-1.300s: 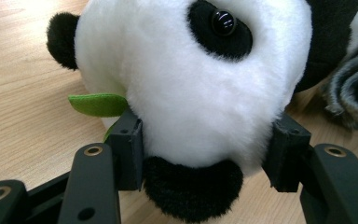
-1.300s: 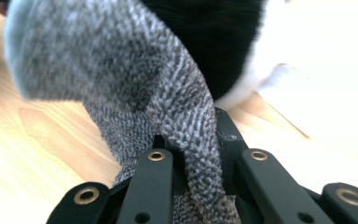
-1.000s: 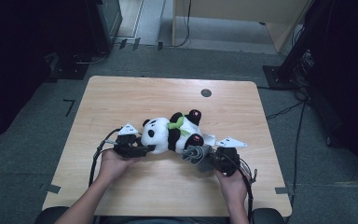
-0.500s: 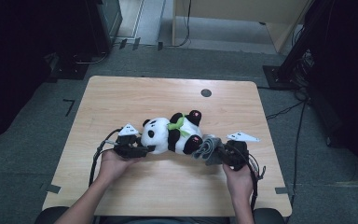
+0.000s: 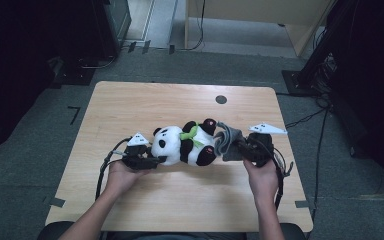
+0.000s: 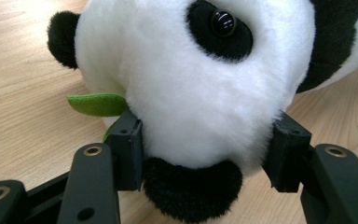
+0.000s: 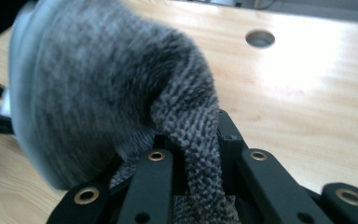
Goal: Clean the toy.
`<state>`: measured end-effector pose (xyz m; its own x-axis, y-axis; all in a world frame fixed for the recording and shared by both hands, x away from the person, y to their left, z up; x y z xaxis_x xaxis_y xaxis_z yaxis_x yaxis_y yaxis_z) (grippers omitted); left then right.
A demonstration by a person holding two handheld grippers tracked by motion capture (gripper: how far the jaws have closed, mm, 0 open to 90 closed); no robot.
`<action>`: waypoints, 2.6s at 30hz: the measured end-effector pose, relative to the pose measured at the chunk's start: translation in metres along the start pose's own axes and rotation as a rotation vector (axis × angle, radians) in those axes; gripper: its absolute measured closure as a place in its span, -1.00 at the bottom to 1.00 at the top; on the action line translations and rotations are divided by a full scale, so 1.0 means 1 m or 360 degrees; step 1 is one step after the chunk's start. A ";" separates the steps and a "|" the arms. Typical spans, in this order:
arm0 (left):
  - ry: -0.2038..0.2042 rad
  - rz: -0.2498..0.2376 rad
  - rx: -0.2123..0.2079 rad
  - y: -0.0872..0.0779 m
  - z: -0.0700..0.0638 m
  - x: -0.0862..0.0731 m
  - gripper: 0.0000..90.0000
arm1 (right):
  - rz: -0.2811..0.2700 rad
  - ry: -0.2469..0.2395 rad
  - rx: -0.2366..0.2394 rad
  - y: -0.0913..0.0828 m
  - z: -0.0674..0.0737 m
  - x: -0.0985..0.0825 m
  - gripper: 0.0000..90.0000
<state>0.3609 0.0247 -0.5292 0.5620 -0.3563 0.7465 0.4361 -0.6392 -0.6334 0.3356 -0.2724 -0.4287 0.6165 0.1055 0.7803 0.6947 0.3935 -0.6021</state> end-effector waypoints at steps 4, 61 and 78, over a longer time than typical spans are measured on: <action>-0.0005 -0.0002 0.0000 0.000 0.000 0.000 -0.07 | 0.0037 -0.0042 0.0049 0.002 0.009 0.020 0.79; 0.0018 0.0010 -0.0035 -0.001 0.002 -0.001 -0.06 | 0.0124 -0.0230 0.0355 0.080 0.120 -0.068 0.79; 0.0040 0.0030 -0.0039 -0.001 0.002 0.000 -0.03 | 0.0096 -0.0291 0.0213 0.041 0.078 -0.064 0.79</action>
<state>0.3617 0.0265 -0.5293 0.5518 -0.3852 0.7397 0.4084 -0.6485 -0.6424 0.2955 -0.1914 -0.4902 0.5695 0.2915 0.7686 0.5958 0.4977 -0.6303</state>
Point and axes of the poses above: each handheld gripper's, and its own axes: y roughly forward along the jaws, x roughly out of its top, z roughly to its left, the point moved 7 cm from there along y, roughly forward along the jaws, and after that the axes turned 2 degrees about x, right-handed, at the moved point
